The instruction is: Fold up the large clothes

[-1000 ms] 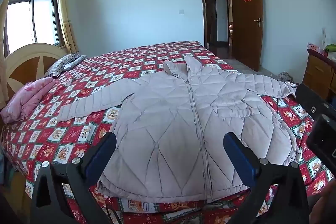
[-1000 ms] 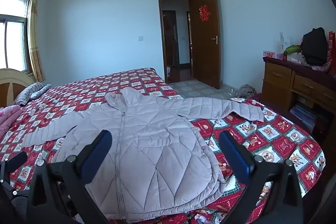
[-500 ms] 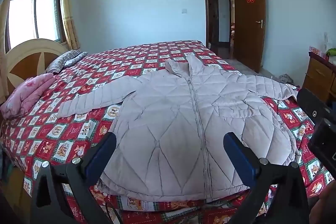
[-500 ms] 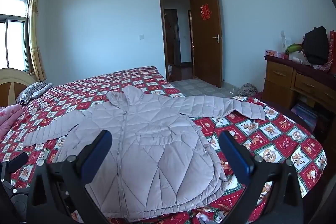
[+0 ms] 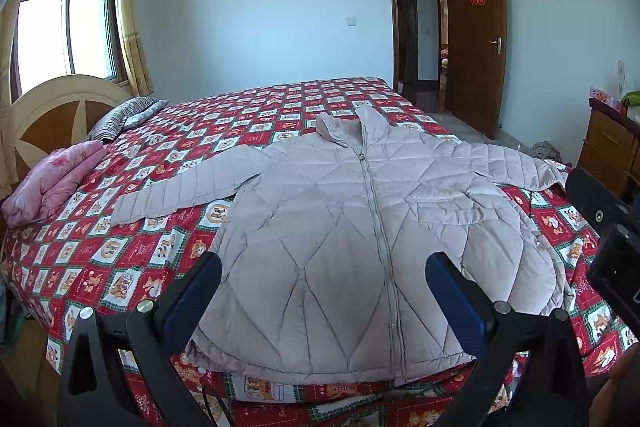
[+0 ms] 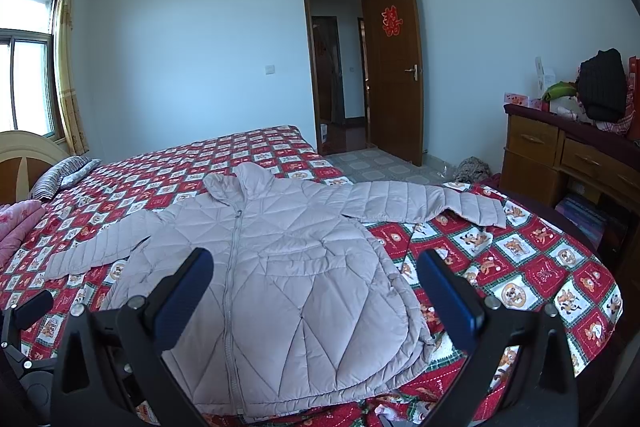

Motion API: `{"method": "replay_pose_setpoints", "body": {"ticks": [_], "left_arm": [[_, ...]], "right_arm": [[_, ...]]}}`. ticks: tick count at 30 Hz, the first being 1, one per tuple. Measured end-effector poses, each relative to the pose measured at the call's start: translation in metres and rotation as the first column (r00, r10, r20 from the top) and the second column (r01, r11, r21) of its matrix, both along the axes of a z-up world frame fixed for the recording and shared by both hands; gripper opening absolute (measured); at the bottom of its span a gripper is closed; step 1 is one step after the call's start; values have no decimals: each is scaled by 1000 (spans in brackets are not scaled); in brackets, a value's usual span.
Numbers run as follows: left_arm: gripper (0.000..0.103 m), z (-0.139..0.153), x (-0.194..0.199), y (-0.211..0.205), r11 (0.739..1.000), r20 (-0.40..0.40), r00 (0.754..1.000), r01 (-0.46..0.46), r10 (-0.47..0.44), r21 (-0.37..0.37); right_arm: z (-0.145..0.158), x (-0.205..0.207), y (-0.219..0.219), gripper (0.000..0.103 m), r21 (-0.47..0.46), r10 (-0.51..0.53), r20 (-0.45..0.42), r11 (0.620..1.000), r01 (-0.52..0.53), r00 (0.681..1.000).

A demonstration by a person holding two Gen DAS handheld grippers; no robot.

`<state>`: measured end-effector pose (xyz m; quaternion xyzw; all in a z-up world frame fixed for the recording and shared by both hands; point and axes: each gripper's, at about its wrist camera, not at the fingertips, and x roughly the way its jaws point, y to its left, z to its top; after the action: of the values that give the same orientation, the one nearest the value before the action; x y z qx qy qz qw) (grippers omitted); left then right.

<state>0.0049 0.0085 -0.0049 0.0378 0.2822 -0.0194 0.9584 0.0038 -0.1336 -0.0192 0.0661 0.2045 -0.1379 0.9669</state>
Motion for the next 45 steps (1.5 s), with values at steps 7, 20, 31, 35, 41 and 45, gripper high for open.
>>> {"method": "replay_pose_setpoints", "body": {"ticks": [7,20,31,35,41,45], "left_arm": [[102,-1,-1,0,1000,1,1000,-2,2,-2],[102,-1,-1,0,1000,-2,1000,-3,3,-1],[102,-1,0,0,1000,-4,1000,-4,4,0],[102,-1,0,1,1000,-3,1000,-4,4,0],[102,-1,1,1,1000,-3,1000,-3,3,1],[102,-1,1,1,1000,-3,1000,-3,3,1]], "right_arm": [[-1,0,0,103,2,0,0,1000,0,1000],[-3,-3,1,103,8,-1,-3,1000,1,1000],[-2,-2,0,103,11,0,-7,1000,0,1000],[-3,-2,0,103,14,-1,-6,1000,1,1000],[-5,-6,3,103,17,4,-9,1000,-4,1000],[-5,-5,2,103,20,2,-9,1000,-2,1000]]}}
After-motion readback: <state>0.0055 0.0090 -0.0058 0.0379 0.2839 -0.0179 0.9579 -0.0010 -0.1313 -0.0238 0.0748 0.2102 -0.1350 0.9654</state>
